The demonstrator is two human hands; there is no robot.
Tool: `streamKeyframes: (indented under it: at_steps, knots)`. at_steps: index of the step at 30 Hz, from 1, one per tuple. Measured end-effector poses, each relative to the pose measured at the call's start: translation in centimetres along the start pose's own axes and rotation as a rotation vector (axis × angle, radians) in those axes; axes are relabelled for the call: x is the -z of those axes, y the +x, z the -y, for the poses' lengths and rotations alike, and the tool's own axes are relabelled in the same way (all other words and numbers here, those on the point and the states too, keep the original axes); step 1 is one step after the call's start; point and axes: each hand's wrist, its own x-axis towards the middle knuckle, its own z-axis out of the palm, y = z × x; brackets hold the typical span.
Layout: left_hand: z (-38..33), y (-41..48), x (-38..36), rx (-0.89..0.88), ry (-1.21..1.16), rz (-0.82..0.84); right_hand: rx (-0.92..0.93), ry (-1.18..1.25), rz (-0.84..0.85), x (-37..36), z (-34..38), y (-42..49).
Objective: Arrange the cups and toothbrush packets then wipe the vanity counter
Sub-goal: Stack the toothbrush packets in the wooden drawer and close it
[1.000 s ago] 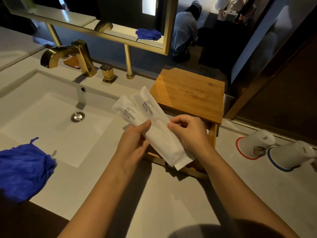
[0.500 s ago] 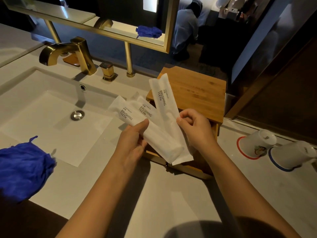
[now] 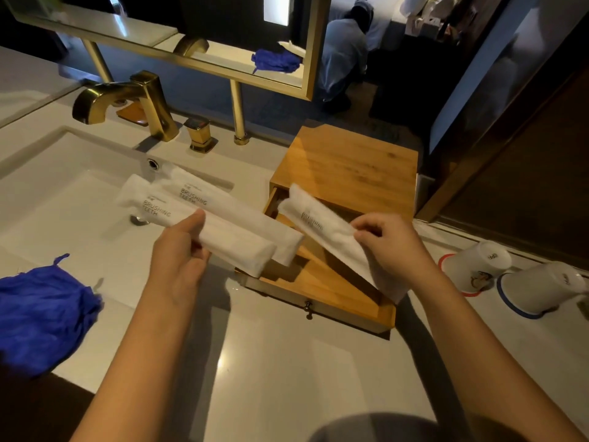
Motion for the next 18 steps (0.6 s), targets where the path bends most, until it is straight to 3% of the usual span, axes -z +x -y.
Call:
streamKeyframes:
  at_steps: [5,10,18]
  knots:
    - [-0.2,-0.2,0.3,-0.010,-0.026,-0.013,-0.042,-0.206,0.004,-2.3,-0.3,1.4]
    - [0.2,-0.6,0.2,-0.011,-0.008,-0.019,-0.011,-0.241,0.012,-4.6,-0.6,3.3]
    - [0.2,0.0,0.5,-0.010,-0.012,-0.019,-0.007,-0.240,-0.158,-7.4,-2.1,4.1]
